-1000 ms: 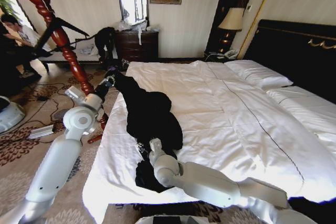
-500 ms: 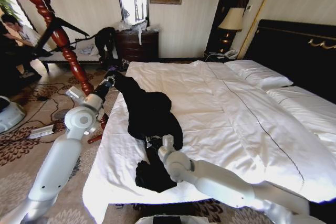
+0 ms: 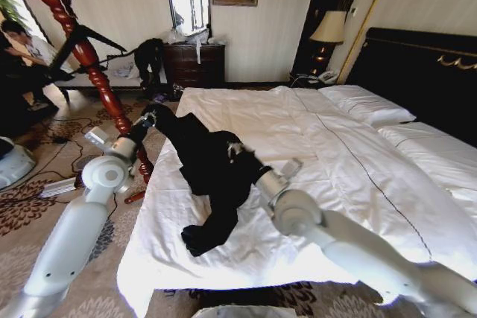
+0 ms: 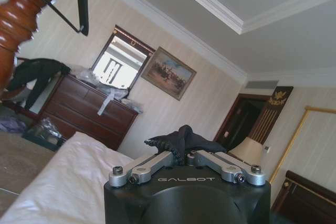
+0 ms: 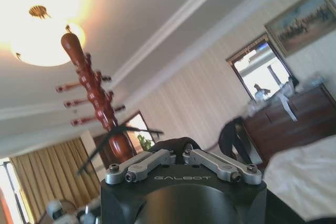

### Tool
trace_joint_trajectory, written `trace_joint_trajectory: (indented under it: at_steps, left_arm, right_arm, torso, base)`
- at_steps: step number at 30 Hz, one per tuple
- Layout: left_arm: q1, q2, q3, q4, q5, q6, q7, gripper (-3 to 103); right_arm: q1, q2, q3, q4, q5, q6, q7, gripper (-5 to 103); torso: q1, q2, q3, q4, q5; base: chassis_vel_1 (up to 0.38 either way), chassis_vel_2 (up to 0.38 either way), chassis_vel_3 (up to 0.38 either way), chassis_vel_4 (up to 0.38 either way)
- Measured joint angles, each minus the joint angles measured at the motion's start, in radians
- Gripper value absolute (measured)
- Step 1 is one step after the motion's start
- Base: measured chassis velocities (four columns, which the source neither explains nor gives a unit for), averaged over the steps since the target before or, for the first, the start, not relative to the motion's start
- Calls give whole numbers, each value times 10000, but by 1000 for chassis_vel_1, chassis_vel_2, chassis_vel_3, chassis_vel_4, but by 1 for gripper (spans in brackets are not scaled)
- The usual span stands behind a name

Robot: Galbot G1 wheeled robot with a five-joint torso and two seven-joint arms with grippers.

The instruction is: Pick up the clothes from the bed and hang them on the clothes hanger.

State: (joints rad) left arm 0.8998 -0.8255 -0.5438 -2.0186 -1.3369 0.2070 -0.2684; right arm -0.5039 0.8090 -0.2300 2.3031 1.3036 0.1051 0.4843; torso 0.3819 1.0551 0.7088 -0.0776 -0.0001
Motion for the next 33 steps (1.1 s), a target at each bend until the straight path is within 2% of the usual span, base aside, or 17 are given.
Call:
trace_joint_trajectory:
  at_steps: [1, 3, 5, 7, 8, 10, 11, 13, 14, 18, 22, 24, 26, 27, 30, 32, 33]
  left_arm:
    - [0, 0, 0, 0, 0, 0, 0, 0]
    - [572, 436, -477, -486, -26, -61, 64, 0]
    - [997, 920, -962, -1065, -84, -168, 181, 0]
    - [1095, 1067, -1108, -1256, -114, -198, 213, 0]
    - [1266, 1432, -1507, -1791, -227, -267, 269, 0]
    - [1178, 1775, -1734, -2254, -344, -310, 292, 0]
    - [1082, 1906, -1795, -2417, -407, -318, 294, 0]
    - [1028, 1984, -1838, -2501, -453, -318, 293, 0]
    - [817, 2220, -1954, -2727, -671, -318, 268, 0]
    - [377, 2401, -1766, -2677, -904, -232, 130, 0]
    - [247, 2140, -1084, -2115, -750, -106, 85, 0]
    - [253, 1665, -307, -1628, -605, -36, 23, 0]
    - [276, 1210, 338, -1278, -424, 12, -64, 0]
    - [276, 1210, 338, -1278, -424, 12, -64, 0]
    - [285, 461, 1122, -814, 86, 88, -198, 0]
    - [284, 336, 1222, -755, 176, 98, -215, 0]
    - [288, 67, 1398, -609, 369, 127, -281, 0]
  right_arm:
    - [0, 0, 0, 0, 0, 0, 0, 0]
    - [292, -151, 381, 209, 308, 44, -23, 0]
    - [637, -364, 857, 475, 631, 50, -26, 0]
    - [746, -442, 1004, 536, 706, 50, -25, 0]
    - [1035, -714, 1408, 744, 915, 50, -26, 0]
    - [1304, -1152, 1971, 1044, 1239, 50, -30, 0]
    - [1471, -1354, 2224, 1190, 1450, 41, -28, 0]
    - [1580, -1446, 2339, 1251, 1556, 28, -25, 0]
    - [2037, -1642, 2607, 1340, 1982, -91, 28, 0]
    - [2588, -1533, 2250, 772, 2331, -401, 319, 0]
    - [2129, -950, 1448, -557, 2056, -1207, 585, 0]
    - [1584, -344, 616, -2008, 1636, -1709, 759, 0]
    - [1313, 173, -104, -3363, 1166, -1917, 836, 0]
    - [1313, 173, -104, -3363, 1166, -1917, 836, 0]
    - [1183, 890, -1019, -5060, 34, -1948, 768, 0]
    - [1176, 1013, -1122, -5309, -148, -1939, 729, 0]
    - [1173, 1319, -1261, -5807, -519, -1920, 679, -1]
  torso:
    - [0, 0, 0, 0, 0]
    - [-1, 1, 0, 6, -3]
    - [-1, 1, -1, 1, -2]
    - [-1, 1, -1, -1, -1]
    - [-1, 1, -1, 0, 3]
    - [-1, 1, -1, -2, 3]
    - [-2, 1, -1, -10, 2]
    - [-1, 1, -1, -11, 1]
    - [-2, 3, -2, -10, 2]
    - [-5, 4, -4, -4, 0]
    - [-2, 2, 0, 4, -1]
    - [0, 0, 3, -4, 1]
    - [1, 0, 3, -3, 0]
    - [1, 0, 3, -3, 0]
    - [2, 0, 3, -2, 0]
    - [2, -1, 4, -3, -2]
    - [2, -1, 3, -4, 0]
  base:
    - [0, 0, 0, 0]
    - [0, 0, 0, 0]
    - [0, 0, 0, 0]
    - [0, 0, 0, 0]
    - [0, 0, 0, 0]
    - [0, 0, 0, 0]
    - [0, 0, 0, 0]
    - [0, 0, 0, 0]
    - [0, 0, 0, 0]
    - [0, 0, 0, 0]
    - [0, 0, 0, 0]
    - [0, 0, 0, 0]
    - [0, 0, 0, 0]
    - [0, 0, 0, 0]
    - [0, 0, 0, 0]
    - [0, 0, 0, 0]
    - [0, 0, 0, 0]
